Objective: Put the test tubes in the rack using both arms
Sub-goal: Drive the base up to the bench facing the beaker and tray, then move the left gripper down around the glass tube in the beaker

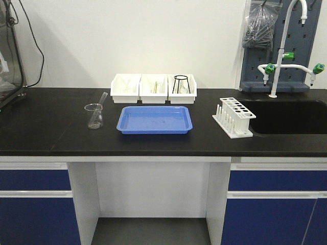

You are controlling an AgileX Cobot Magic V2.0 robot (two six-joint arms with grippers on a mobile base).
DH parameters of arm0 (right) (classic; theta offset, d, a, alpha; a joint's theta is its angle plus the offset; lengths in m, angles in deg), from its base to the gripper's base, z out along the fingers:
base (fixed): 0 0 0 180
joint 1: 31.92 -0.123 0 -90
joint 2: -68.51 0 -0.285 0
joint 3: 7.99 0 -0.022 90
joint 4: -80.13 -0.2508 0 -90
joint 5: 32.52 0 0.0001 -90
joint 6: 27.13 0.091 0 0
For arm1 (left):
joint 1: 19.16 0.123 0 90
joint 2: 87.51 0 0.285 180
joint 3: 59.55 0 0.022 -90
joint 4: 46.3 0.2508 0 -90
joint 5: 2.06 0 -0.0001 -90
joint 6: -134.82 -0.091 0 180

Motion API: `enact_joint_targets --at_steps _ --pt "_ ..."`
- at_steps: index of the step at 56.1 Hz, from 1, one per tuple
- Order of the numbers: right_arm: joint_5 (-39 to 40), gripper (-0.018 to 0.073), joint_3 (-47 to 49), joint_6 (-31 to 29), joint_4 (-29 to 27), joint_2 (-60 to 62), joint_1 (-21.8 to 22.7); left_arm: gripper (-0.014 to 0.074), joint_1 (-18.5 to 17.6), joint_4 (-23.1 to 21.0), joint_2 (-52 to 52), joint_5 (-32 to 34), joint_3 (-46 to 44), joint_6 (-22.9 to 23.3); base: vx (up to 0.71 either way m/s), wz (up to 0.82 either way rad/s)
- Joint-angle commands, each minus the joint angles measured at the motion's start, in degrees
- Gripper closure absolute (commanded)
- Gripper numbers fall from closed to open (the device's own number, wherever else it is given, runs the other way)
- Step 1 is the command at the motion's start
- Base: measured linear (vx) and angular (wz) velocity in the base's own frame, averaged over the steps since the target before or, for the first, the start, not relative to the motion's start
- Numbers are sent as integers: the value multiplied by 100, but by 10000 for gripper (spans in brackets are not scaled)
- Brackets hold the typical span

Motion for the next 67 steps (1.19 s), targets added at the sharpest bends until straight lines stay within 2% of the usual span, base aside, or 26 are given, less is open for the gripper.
enact_joint_targets --at_steps 1,67 --pt "461 568 -73 -15 66 53 -6 601 0 -17 58 454 -150 58 38 -2" --pt "461 568 -73 -15 66 53 -6 601 0 -17 58 454 -150 58 38 0"
